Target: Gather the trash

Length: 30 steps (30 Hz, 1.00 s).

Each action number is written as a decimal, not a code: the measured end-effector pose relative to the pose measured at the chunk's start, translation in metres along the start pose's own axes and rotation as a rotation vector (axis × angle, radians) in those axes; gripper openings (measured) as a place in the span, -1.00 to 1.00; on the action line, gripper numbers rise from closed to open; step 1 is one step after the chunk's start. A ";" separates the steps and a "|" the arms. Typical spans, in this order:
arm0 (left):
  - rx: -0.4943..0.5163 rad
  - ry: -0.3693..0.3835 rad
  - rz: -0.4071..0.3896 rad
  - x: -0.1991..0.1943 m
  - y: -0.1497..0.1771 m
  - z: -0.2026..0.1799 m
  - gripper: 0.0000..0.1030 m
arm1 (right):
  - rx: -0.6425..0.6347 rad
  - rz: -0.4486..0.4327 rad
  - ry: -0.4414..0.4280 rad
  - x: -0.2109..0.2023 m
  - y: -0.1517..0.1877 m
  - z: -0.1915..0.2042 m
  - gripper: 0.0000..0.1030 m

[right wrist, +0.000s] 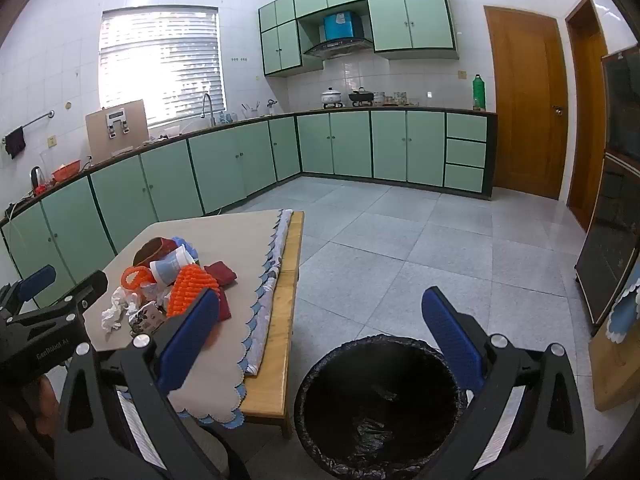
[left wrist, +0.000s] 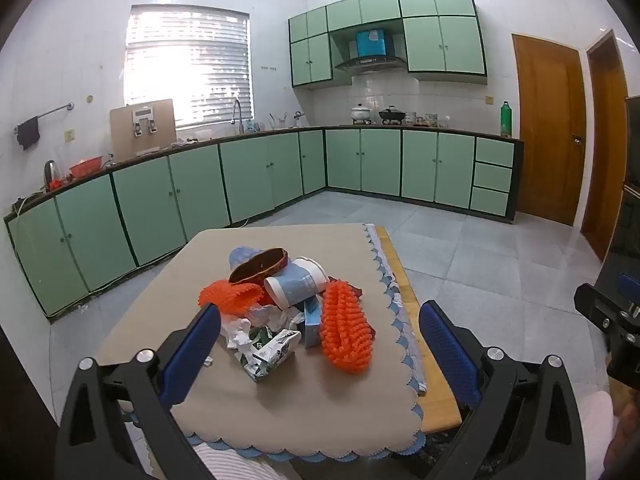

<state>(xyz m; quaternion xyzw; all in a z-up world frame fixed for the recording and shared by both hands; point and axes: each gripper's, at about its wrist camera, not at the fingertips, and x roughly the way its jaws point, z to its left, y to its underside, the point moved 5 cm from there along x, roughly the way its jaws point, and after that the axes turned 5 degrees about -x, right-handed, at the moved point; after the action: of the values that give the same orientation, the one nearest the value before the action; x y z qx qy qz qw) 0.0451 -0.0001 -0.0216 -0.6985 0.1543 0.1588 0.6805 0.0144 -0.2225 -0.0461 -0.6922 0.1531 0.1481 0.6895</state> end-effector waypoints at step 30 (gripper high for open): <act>0.006 -0.005 -0.015 -0.002 -0.001 -0.001 0.88 | 0.002 -0.003 -0.001 0.000 0.000 0.001 0.91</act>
<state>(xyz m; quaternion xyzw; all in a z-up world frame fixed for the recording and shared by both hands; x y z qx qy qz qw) 0.0436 -0.0007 -0.0196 -0.6971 0.1480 0.1548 0.6842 0.0148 -0.2216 -0.0463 -0.6917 0.1518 0.1473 0.6905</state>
